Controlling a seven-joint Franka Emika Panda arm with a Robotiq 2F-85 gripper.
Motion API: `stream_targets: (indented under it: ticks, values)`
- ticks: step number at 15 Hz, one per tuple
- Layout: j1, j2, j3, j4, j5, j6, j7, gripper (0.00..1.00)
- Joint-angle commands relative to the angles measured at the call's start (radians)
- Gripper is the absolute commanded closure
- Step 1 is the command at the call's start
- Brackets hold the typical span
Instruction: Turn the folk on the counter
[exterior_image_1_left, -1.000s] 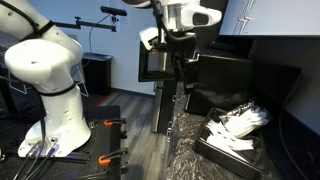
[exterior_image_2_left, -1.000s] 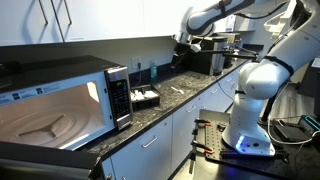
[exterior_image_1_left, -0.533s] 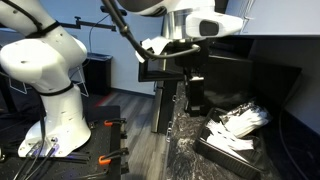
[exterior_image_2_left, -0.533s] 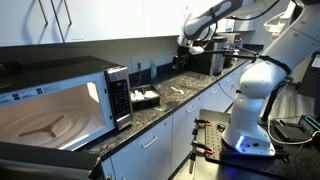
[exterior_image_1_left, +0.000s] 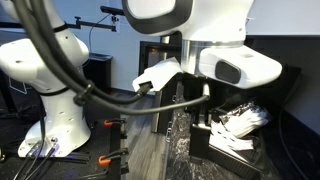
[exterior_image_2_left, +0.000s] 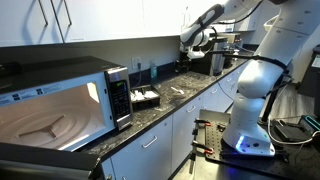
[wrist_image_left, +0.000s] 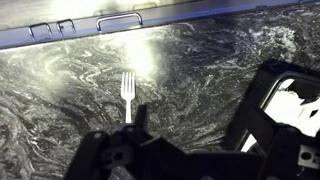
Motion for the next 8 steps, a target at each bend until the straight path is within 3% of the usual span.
stream_targets:
  ticks: [1, 8]
  values:
    - [-0.023, 0.095, -0.017, 0.067, 0.011, -0.014, 0.042, 0.00]
    - [-0.037, 0.196, -0.039, 0.088, 0.052, -0.026, 0.057, 0.00]
